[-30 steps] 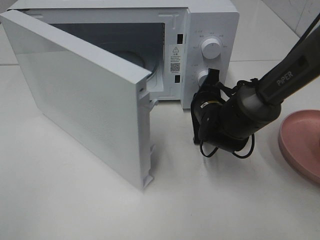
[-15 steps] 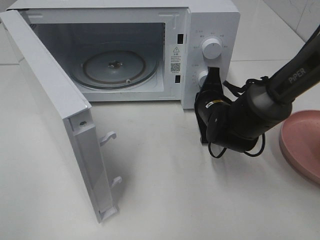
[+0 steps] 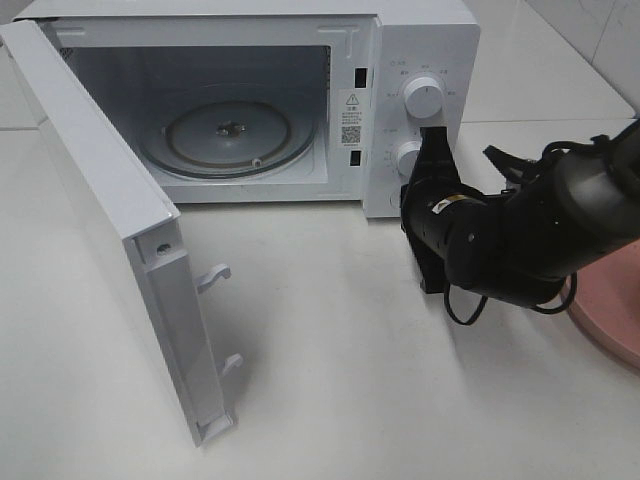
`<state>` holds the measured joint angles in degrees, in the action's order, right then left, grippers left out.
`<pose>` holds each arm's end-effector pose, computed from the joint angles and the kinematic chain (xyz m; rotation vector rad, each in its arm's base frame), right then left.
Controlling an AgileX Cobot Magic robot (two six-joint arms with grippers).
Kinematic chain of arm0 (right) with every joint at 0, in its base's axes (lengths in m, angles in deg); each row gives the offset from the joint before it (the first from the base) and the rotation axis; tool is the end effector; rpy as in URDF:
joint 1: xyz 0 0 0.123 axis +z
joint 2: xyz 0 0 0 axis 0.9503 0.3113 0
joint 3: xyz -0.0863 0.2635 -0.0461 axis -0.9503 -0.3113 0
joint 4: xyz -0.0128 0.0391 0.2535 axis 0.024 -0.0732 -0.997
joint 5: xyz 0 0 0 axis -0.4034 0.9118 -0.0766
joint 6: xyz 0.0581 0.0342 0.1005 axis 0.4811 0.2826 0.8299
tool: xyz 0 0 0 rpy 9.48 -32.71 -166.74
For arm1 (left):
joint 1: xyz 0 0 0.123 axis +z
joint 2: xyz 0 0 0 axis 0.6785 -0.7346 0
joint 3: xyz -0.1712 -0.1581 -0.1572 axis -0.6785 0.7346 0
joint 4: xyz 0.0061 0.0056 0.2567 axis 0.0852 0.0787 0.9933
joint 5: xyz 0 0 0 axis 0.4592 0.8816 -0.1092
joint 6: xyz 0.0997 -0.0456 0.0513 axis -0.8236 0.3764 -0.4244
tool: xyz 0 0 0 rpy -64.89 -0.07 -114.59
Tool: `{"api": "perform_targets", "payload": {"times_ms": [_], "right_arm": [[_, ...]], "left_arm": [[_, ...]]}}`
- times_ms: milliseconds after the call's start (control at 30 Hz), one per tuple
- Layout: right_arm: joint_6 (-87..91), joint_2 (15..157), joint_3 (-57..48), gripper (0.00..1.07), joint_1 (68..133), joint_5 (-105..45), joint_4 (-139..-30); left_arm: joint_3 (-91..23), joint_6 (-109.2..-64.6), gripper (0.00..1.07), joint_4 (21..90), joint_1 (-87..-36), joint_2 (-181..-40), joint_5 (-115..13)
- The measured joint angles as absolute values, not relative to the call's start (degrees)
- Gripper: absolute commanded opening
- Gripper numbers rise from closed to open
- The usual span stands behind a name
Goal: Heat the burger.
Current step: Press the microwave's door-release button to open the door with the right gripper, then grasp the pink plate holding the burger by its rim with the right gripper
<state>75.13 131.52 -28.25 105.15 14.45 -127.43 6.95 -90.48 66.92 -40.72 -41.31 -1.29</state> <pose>0.3419 0.1513 0.0906 1.4433 1.5312 0.9603 0.0270 -0.0055 0.2703 0.0980 2.0228 0.0314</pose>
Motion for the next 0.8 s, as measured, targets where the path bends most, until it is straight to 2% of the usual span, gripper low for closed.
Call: {"api": "perform_targets", "payload": {"times_ms": [333, 800], "right_arm": [[61.44, 122.36, -35.53, 0.01, 105.15, 5.11, -126.12], [22.25, 110.15, -37.65, 0.05, 100.11, -23.48, -125.49]], "left_arm": [[6.95, -90.48, 1.00, 66.92, -40.72, -41.31, -1.29], [6.95, -90.48, 1.00, 66.92, -40.72, -41.31, -1.29]]}}
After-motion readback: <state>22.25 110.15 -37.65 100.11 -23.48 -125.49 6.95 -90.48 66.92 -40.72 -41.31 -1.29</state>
